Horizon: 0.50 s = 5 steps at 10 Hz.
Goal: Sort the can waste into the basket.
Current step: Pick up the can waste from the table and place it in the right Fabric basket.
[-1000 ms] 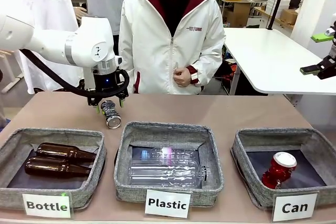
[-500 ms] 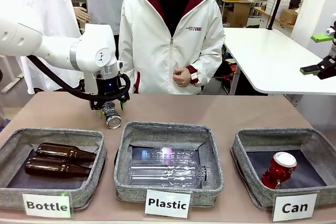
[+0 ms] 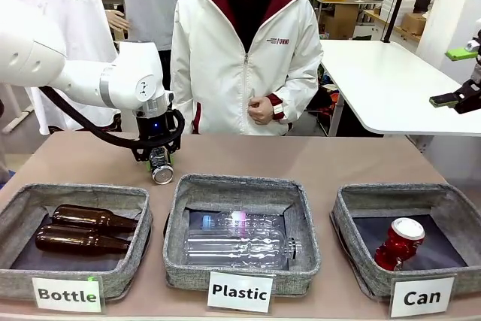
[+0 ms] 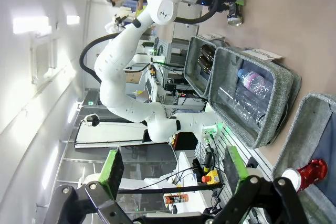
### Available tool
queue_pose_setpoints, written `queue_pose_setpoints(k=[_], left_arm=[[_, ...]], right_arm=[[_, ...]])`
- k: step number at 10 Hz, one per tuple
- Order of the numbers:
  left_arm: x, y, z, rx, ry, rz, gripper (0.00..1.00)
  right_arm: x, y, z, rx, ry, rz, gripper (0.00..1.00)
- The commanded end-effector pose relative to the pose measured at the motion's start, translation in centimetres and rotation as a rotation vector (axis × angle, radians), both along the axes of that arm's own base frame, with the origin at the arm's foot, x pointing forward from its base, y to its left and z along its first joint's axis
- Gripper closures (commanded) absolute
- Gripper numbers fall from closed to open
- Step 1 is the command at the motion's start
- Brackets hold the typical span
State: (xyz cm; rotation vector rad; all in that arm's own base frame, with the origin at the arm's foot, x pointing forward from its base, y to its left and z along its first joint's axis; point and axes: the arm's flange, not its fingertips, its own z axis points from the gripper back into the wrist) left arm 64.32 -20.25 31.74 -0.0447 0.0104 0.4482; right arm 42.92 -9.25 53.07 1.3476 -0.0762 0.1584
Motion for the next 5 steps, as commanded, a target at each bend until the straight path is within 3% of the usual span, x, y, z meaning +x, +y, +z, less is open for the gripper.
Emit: queue_pose_setpoints(k=[1,3,5], left_arm=[[-0.2,0.3,0.5,-0.023,-0.007,-0.016,1.00],[-1.0,1.2,1.6,-0.038,-0.035,-0.020,1.00],[-3.4,3.3,5.4,-0.085,-0.094,-0.083,1.00]], right_arm=[[-0.1,-0.2,0.2,-0.006,-0.013,0.013,0.00],[-0.1,-0.2,0.2,-0.006,-0.013,0.013,0.00],[-0.1,-0.2,0.2,-0.006,-0.013,0.013,0.00]])
